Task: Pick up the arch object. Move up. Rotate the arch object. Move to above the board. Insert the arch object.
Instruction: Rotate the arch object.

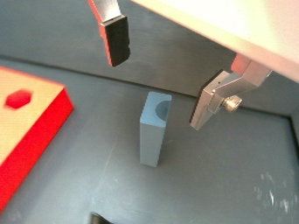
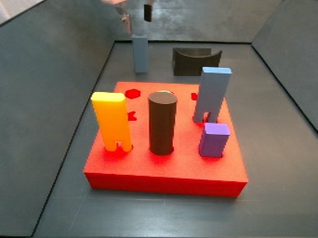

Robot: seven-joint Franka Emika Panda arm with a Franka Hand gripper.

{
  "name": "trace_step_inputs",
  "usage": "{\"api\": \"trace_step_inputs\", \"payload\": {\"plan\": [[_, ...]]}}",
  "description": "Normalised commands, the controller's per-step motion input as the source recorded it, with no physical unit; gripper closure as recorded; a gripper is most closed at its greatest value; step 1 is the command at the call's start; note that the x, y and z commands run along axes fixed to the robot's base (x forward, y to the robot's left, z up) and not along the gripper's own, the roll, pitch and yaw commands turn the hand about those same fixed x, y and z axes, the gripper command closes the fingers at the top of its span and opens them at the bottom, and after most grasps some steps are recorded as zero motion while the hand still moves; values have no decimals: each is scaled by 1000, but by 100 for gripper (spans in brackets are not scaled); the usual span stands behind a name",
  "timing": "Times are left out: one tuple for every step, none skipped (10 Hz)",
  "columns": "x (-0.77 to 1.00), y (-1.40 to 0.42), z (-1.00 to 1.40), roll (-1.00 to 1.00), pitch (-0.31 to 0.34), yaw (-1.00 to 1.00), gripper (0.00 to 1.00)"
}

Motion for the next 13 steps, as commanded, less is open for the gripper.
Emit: {"api": "trace_step_inputs", "payload": {"plan": [[38, 0, -40, 0, 4, 1000, 0], [38, 1, -40, 0, 4, 1000, 0], [38, 0, -40, 0, 4, 1000, 0], [38, 0, -40, 0, 5, 1000, 0], [38, 0, -40, 0, 5, 1000, 0], [38, 0, -40, 0, 5, 1000, 0], [38, 0, -39, 0, 5, 1000, 0], [38, 0, -39, 0, 5, 1000, 0], [38, 0, -39, 0, 6, 1000, 0], [38, 0, -39, 0, 6, 1000, 0], [38, 0, -39, 0, 6, 1000, 0], [38, 0, -39, 0, 6, 1000, 0], [38, 0, -39, 0, 7, 1000, 0]]}}
